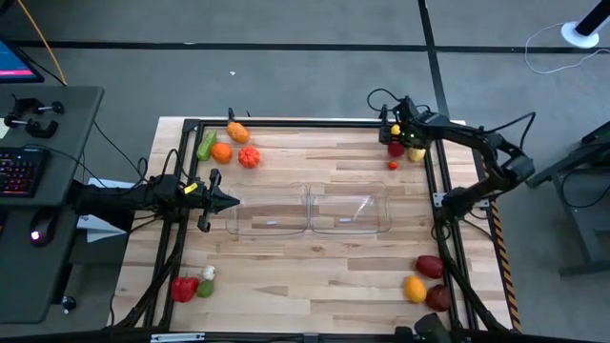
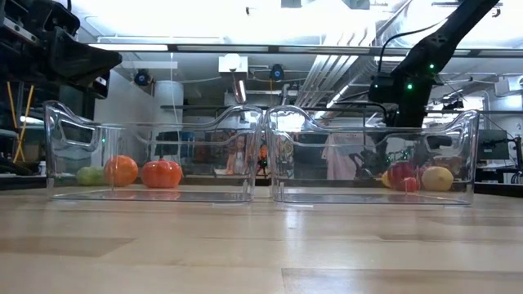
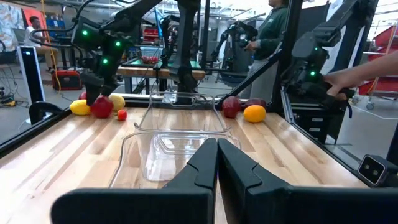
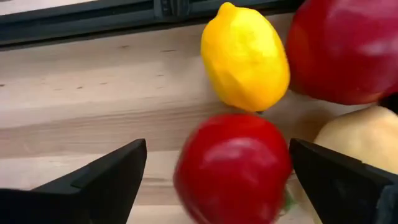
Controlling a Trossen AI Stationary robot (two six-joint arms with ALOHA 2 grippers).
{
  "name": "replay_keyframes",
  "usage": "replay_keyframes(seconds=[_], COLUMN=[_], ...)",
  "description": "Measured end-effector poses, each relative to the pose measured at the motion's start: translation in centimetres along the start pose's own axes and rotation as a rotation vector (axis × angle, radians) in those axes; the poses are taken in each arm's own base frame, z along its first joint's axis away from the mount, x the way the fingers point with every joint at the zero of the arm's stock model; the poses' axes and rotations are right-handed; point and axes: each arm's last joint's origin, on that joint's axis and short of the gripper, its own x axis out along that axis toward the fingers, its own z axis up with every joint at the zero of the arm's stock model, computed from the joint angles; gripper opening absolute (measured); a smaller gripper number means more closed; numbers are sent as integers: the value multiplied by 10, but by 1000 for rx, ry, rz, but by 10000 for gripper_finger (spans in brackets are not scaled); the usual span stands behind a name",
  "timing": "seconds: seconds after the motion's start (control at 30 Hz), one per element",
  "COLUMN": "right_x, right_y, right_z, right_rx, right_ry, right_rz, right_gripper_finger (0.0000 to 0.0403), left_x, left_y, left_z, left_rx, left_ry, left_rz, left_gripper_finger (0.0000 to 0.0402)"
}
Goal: Sort produce into baskets
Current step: Put the left red tomato into the right transparent bin
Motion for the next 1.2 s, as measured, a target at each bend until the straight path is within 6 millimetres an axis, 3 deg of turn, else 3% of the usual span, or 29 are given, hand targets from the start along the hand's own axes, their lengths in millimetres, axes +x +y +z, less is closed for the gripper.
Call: replay_keyframes(seconds=[0.6, 0.77, 1.0, 1.2], right_x=[0, -1, -1, 5], right_y=[0, -2, 8, 8], right_z=[-5, -13, -15, -21], right_rx=[-36, -48, -73, -67], right_ry=[56, 145, 92, 143], right_rz=[5, 1, 16, -37], right_gripper_finger=[385, 385, 385, 385], left_x=[0, 0, 0, 0], left_y=[0, 0, 0, 0], left_z=[0, 0, 0, 0], left_rx=[0, 0, 0, 0], left_ry=[0, 0, 0, 0], left_rz=[0, 0, 0, 0], left_gripper_finger=[0, 0, 0, 0])
